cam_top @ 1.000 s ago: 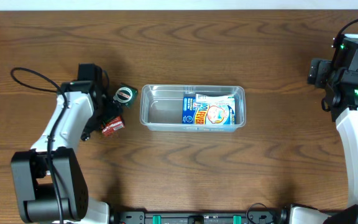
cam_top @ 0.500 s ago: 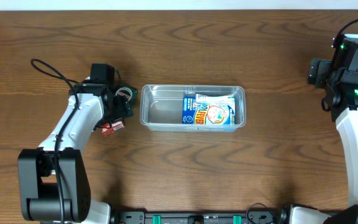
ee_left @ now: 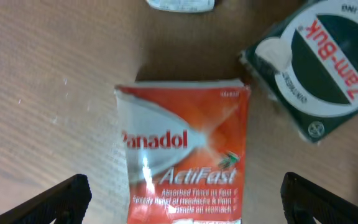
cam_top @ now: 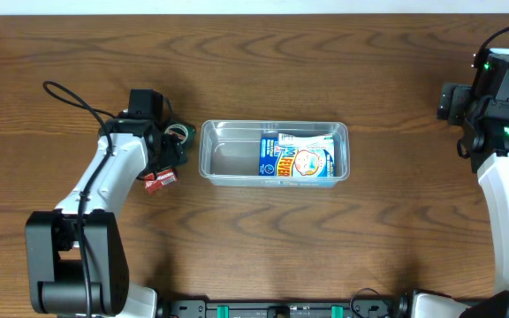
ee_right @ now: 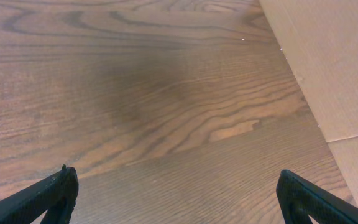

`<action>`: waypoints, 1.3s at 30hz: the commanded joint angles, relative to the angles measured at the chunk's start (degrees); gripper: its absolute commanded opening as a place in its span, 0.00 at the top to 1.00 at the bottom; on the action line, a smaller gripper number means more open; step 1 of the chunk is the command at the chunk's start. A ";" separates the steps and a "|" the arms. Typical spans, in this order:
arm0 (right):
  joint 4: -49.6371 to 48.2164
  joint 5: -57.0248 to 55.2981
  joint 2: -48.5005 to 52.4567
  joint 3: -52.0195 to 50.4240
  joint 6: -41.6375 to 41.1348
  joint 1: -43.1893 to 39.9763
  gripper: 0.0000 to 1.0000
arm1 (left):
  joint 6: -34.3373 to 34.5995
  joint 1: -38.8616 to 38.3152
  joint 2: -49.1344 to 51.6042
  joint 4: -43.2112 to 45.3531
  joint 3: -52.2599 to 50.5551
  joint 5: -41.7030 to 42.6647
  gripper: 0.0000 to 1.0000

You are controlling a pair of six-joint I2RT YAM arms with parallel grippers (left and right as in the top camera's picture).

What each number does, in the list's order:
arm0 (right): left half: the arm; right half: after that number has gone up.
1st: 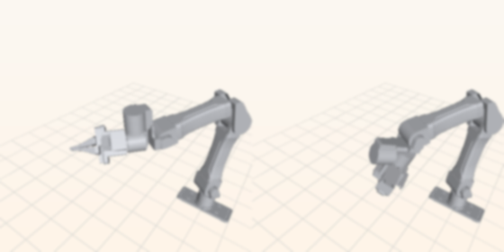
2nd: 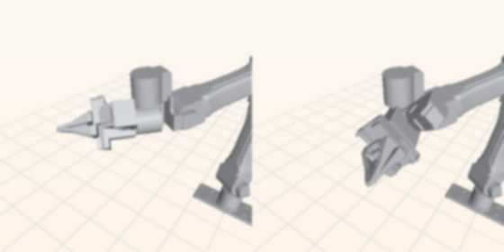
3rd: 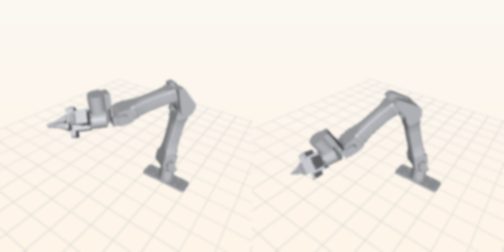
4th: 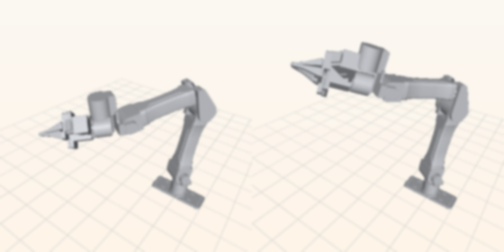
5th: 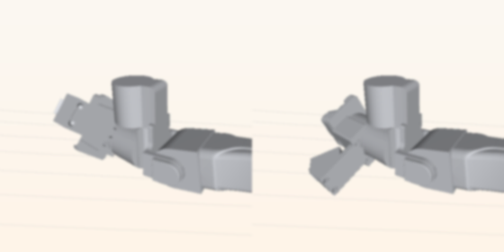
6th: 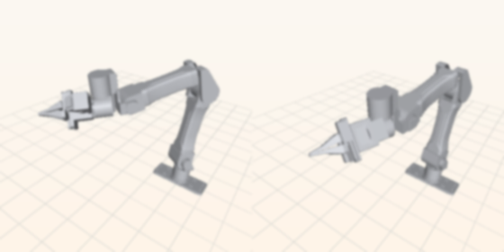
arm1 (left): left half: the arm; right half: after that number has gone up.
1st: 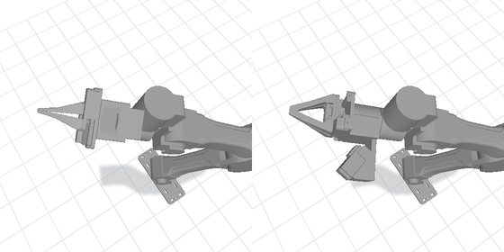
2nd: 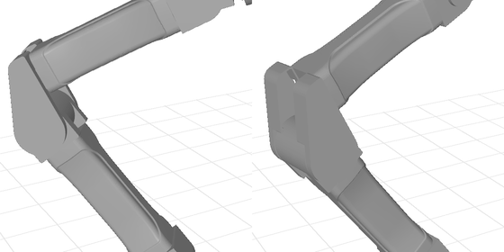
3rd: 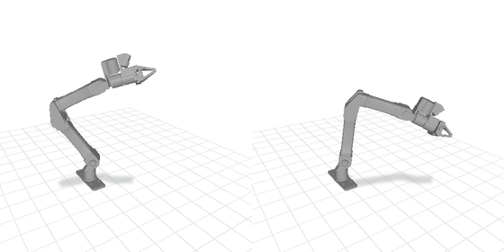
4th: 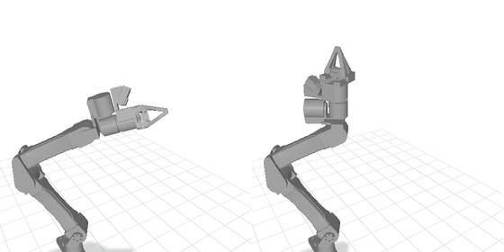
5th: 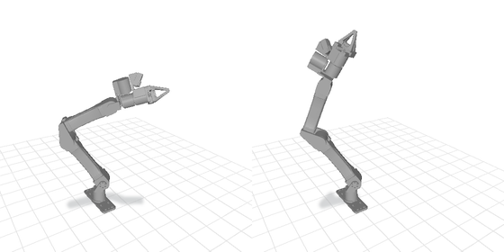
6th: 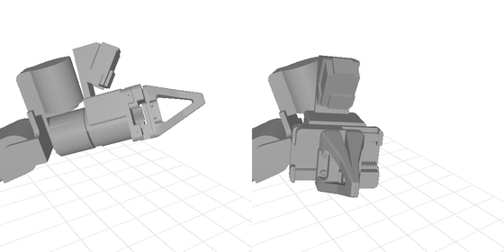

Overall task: Pack container
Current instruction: 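Lower left gripper and grasp the red Panadol packet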

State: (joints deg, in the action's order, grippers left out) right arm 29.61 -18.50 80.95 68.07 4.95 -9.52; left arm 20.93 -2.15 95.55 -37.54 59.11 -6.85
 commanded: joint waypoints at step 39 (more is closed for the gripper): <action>0.07 -0.57 -0.37 0.11 -0.85 -0.22 0.01 | 0.79 -0.07 -0.42 13.11 -10.56 -1.36 0.44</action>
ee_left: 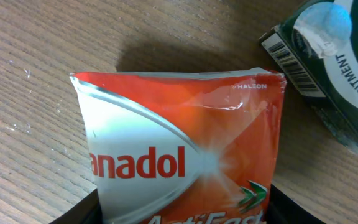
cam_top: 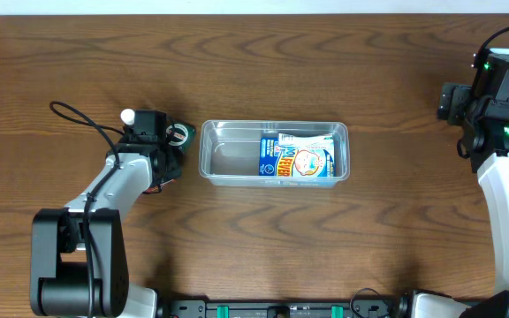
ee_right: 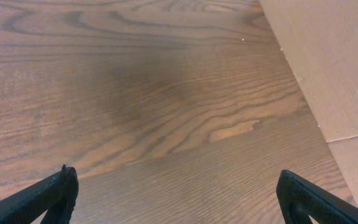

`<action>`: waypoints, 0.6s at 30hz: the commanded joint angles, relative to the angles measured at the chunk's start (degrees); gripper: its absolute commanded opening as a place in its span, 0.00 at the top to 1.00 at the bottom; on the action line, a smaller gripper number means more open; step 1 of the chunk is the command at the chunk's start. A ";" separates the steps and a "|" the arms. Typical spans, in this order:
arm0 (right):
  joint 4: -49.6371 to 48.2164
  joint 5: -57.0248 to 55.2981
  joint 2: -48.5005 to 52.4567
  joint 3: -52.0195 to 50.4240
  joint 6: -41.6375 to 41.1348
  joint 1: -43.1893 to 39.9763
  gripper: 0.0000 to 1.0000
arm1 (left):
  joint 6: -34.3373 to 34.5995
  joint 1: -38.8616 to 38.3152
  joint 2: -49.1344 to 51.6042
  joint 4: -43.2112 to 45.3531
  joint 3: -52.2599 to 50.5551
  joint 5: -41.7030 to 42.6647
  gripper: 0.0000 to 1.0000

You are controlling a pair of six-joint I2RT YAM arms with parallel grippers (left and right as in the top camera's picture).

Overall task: Pack container
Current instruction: 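Lower left gripper and grasp the red Panadol packet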

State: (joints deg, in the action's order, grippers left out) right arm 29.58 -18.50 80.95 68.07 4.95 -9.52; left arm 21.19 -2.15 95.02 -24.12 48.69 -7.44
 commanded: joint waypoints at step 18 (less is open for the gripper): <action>0.09 -0.57 -0.37 0.11 -0.85 -0.22 0.01 | -3.93 -0.09 -16.02 -13.33 2.25 7.08 0.44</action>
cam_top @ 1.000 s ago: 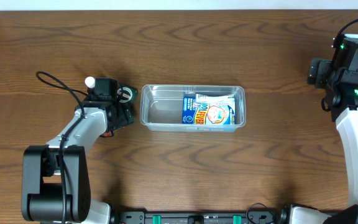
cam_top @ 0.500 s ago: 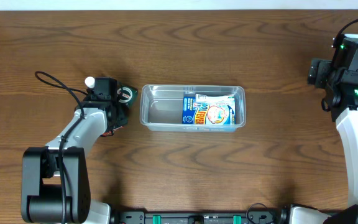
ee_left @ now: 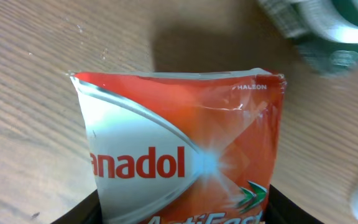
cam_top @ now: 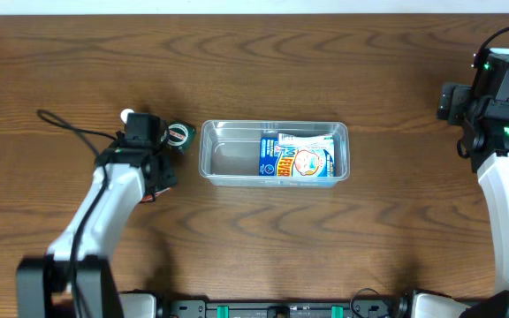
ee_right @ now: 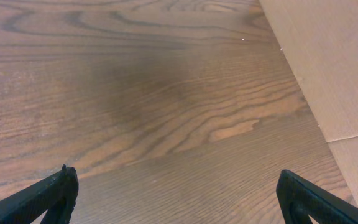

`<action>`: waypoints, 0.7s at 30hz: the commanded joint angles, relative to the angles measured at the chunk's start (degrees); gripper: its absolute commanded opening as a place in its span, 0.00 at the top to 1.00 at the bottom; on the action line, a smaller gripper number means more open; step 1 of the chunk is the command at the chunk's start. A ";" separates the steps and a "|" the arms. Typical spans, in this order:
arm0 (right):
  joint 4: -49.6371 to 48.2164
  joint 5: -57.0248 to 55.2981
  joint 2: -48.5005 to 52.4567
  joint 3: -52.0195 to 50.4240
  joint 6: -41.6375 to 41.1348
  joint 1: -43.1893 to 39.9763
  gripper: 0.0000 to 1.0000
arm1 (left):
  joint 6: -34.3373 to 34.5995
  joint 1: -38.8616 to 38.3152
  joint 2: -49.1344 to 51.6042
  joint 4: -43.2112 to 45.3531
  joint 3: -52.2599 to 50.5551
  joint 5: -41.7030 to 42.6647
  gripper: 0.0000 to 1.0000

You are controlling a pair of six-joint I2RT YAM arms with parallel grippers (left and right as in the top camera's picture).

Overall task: Pack container
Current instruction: 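Lower left gripper and grasp the red Panadol packet, then lift the Panadol packet and carry it over the container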

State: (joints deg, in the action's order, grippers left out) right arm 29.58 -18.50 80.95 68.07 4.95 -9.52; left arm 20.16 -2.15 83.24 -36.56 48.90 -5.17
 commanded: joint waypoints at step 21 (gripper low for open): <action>0.09 -0.57 -0.37 0.11 -0.85 -0.22 0.01 | -10.34 -13.60 -20.76 7.02 3.17 13.31 0.59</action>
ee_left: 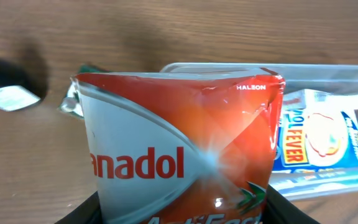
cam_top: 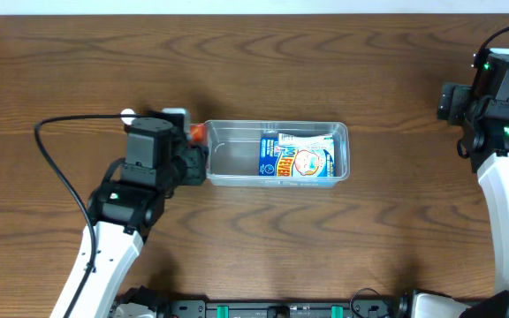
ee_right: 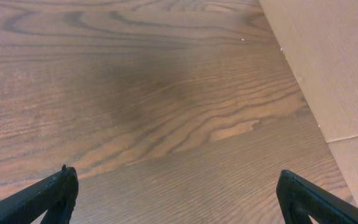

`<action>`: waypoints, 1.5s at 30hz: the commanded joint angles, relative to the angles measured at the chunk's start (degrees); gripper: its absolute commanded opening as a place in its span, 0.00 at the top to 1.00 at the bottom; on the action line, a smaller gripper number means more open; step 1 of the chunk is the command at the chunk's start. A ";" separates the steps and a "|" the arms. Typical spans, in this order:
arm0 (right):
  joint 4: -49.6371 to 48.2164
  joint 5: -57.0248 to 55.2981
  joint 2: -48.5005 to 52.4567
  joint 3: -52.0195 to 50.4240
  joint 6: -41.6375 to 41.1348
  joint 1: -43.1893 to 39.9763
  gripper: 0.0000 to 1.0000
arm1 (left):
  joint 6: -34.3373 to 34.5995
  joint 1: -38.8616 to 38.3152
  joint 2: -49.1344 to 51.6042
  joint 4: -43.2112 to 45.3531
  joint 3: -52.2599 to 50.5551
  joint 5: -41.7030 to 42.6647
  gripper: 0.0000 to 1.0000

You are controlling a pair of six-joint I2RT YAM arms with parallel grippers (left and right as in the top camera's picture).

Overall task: Pack container
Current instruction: 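Lift the Panadol packet and carry it over the container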

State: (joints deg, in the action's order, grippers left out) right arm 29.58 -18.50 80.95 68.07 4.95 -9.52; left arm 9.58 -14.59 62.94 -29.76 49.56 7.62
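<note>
A clear plastic container (cam_top: 228,159) lies mid-table; a blue and white fever-patch packet (cam_top: 297,157) fills its right half. My left gripper (cam_top: 194,163) hangs at the container's left end, shut on a red and silver Panadol ActiFast sachet (ee_left: 179,149), which fills the left wrist view above the container's left rim (ee_left: 241,68). The fever packet (ee_left: 316,134) shows behind it. My right gripper (ee_right: 178,199) stands open over bare wood at the far right.
A small dark box (ee_left: 73,102) and a white-labelled item (ee_left: 8,93) lie on the wood left of the container. A tan cardboard surface (ee_right: 328,62) borders the right wrist view. The right arm (cam_top: 502,132) stays at the table's right edge.
My left gripper has moved right and up with the sachet, from the table left of the container to the container's left end. The right arm has not moved.
My left gripper was open above the sachet lying beside a Zam-Buk box. Then it was down around the sachet, then shut on it and lifted from the wood. Now it holds the sachet at the container's left rim. The right gripper stayed open and still.
</note>
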 commanded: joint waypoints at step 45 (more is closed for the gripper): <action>0.09 -0.57 -0.37 0.11 -0.85 -0.22 0.01 | -18.21 -23.47 27.12 23.28 16.02 2.29 0.63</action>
State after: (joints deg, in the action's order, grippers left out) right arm 29.58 -18.50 80.95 68.07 4.95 -9.52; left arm -4.01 -37.04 89.45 -6.35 64.42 9.30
